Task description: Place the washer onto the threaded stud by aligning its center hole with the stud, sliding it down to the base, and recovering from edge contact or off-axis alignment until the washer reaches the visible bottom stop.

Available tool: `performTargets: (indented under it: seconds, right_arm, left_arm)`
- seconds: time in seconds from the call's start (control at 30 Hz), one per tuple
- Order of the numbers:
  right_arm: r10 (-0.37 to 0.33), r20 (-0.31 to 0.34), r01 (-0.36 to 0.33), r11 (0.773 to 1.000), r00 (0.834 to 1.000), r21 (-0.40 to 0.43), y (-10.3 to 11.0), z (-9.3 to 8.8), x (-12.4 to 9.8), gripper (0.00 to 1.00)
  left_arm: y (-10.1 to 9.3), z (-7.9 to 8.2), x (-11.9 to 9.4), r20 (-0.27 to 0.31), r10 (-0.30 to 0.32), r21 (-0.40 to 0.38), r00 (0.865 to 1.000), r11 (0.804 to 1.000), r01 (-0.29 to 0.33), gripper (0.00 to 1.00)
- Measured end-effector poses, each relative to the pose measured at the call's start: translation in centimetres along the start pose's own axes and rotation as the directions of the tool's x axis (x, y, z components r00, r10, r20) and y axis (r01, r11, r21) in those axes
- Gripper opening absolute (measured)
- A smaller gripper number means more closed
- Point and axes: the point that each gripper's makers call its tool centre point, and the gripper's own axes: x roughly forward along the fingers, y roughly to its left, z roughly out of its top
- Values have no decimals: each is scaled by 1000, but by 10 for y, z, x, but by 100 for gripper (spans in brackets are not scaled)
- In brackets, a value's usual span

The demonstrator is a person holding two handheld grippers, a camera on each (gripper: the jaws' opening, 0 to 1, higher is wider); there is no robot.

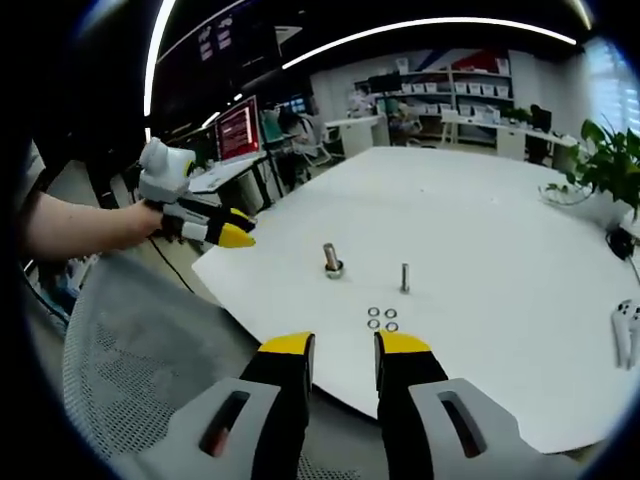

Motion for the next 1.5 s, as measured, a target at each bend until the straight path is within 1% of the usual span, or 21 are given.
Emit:
performTargets:
  seconds: [0.03, 0.1, 0.13, 0.2, 0.23, 0.27, 0.37, 0.43, 0.53, 0.63, 0.83, 0.93, 1.03, 1.07, 1.1, 1.2, 1.27, 1.33, 1.4, 1.5]
  right_arm:
    - [-4, -1, 4, 1000, 1000, 1, 0, -1, 0, 27]
    - [-9, -7, 9, 1000, 1000, 2, -1, -2, 0, 28]
    - [-10, -13, 10, 1000, 1000, 2, -1, -3, 1, 28]
    - [-9, -28, 9, 1000, 1000, -5, -1, -4, 3, 28]
    - [-9, -38, 9, 1000, 999, 0, -2, -6, 3, 28]
    - [-9, -40, 9, 1000, 999, 1, -1, -6, 2, 28]
    - [-23, -38, 24, 1000, 999, 5, -4, -6, 1, 28]
    - [-34, -40, 34, 999, 999, 16, -6, -6, 1, 28]
    - [-46, -36, 47, 999, 998, 24, -9, -6, 0, 28]
    - [-56, -41, 57, 998, 998, 24, -11, -7, 0, 28]
    - [-83, -52, 85, 996, 995, 31, -16, -9, -1, 28]
    - [-90, -63, 93, 995, 994, 35, -18, -11, -1, 27]
    - [-82, -91, 85, 996, 992, 20, -16, -15, 1, 27]
    - [-79, -101, 80, 997, 992, 12, -16, -17, 2, 27]
    - [-74, -105, 76, 997, 992, 11, -15, -18, 2, 27]
    - [-79, -114, 81, 997, 990, 9, -16, -20, 2, 27]
    - [-82, -117, 84, 996, 990, 18, -17, -21, 2, 27]
    - [-83, -121, 86, 996, 989, 23, -18, -22, 2, 27]
    - [-81, -131, 84, 996, 988, 22, -18, -24, 2, 27]
    - [-83, -139, 87, 996, 987, 16, -18, -25, 2, 27]
  left_arm:
    - [10, -9, -3, 0, -3, -1, 1000, 1000, 3, 36]
    - [14, -9, -9, 0, -4, -10, 1000, 1000, 4, 37]
    - [12, -6, -15, -10, -15, -38, 1000, 999, 15, 38]
    - [11, 2, -23, 13, -24, -12, 1000, 1000, 25, 39]
    - [9, 8, -30, 36, -33, -11, 999, 999, 33, 39]
    - [5, 10, -35, 47, -59, -5, 997, 998, 59, 39]
    - [7, 10, -43, 58, -56, 5, 997, 998, 56, 39]
    - [10, 9, -48, 78, -62, -17, 995, 998, 64, 39]
    - [10, 4, -54, 88, -59, -22, 994, 998, 61, 39]
    - [6, 1, -62, 104, -63, -7, 993, 998, 64, 39]
    - [-2, -11, -63, 113, -91, 11, 989, 996, 91, 39]
    - [-6, -16, -61, 118, -107, 2, 987, 994, 107, 38]
    - [-9, -15, -60, 129, -114, 4, 985, 993, 114, 38]
    - [-9, -14, -60, 135, -116, 16, 984, 993, 115, 37]
    - [-9, -14, -59, 136, -117, 16, 984, 993, 116, 37]
    - [-14, -18, -56, 127, -152, -10, 980, 988, 155, 37]
    - [-17, -20, -55, 118, -159, 10, 980, 987, 159, 37]
    - [-18, -21, -54, 118, -170, 10, 978, 985, 170, 37]
    - [-19, -20, -54, 124, -187, -23, 975, 981, 191, 39]
    - [-20, -19, -55, 133, -184, -7, 974, 982, 187, 39]
